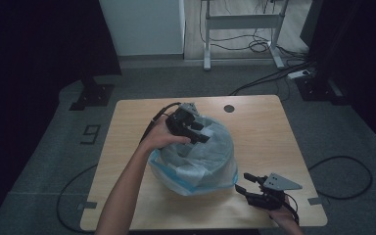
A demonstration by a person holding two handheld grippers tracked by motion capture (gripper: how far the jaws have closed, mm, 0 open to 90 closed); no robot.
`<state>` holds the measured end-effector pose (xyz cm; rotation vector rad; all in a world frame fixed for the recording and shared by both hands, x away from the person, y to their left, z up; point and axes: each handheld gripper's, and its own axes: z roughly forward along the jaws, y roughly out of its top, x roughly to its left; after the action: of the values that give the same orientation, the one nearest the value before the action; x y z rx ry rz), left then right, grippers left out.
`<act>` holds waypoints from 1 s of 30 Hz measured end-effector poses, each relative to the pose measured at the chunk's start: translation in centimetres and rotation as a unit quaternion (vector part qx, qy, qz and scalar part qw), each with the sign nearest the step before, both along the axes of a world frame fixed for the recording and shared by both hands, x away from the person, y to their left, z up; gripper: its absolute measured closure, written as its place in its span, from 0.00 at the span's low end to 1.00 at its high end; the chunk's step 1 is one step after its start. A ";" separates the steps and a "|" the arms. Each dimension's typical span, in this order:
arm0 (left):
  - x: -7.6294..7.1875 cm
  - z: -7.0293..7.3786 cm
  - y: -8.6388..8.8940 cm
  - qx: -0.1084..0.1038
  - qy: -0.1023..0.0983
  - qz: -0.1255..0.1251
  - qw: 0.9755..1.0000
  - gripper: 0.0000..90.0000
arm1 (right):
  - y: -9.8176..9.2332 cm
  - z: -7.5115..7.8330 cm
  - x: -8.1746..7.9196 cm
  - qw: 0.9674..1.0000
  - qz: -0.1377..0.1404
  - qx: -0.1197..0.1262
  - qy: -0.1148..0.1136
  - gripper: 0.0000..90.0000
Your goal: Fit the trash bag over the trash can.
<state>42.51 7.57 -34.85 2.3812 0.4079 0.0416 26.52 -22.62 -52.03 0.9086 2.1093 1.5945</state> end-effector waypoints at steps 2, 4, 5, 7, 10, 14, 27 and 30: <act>0.0 -0.1 -0.5 0.020 0.000 -0.002 1.000 0.49 | 0.0 0.0 0.0 1.000 -0.001 0.000 -0.001 0.45; 0.0 -0.3 -0.8 0.033 0.002 -0.005 0.999 0.49 | 0.0 0.1 -0.1 1.000 -0.006 0.000 -0.005 0.45; 0.0 -0.4 -1.1 0.042 0.003 -0.007 0.999 0.49 | 0.0 0.1 -0.1 1.000 -0.008 0.001 -0.004 0.45; 0.0 -0.6 -1.6 0.057 0.005 -0.011 0.998 0.49 | -0.2 0.2 -0.1 1.000 -0.011 0.003 -0.006 0.46; 0.0 -0.8 -2.3 0.080 0.006 -0.017 0.997 0.49 | -0.3 0.2 0.0 1.000 -0.014 0.004 -0.006 0.46; 0.0 -1.3 -3.1 0.105 0.004 -0.017 0.994 0.48 | -0.3 0.2 0.0 1.000 -0.015 0.004 -0.006 0.46; -0.2 -0.4 -1.0 0.044 -0.013 -0.001 0.999 0.40 | -0.8 0.2 0.0 0.999 -0.038 0.012 -0.008 0.47; -0.2 0.4 0.3 0.017 -0.020 0.009 1.000 0.40 | -0.7 0.2 0.0 0.999 -0.038 0.011 -0.009 0.47</act>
<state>42.36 7.91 -34.48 2.4069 0.4126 0.1046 26.56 -23.36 -51.85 0.9676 2.0240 1.5852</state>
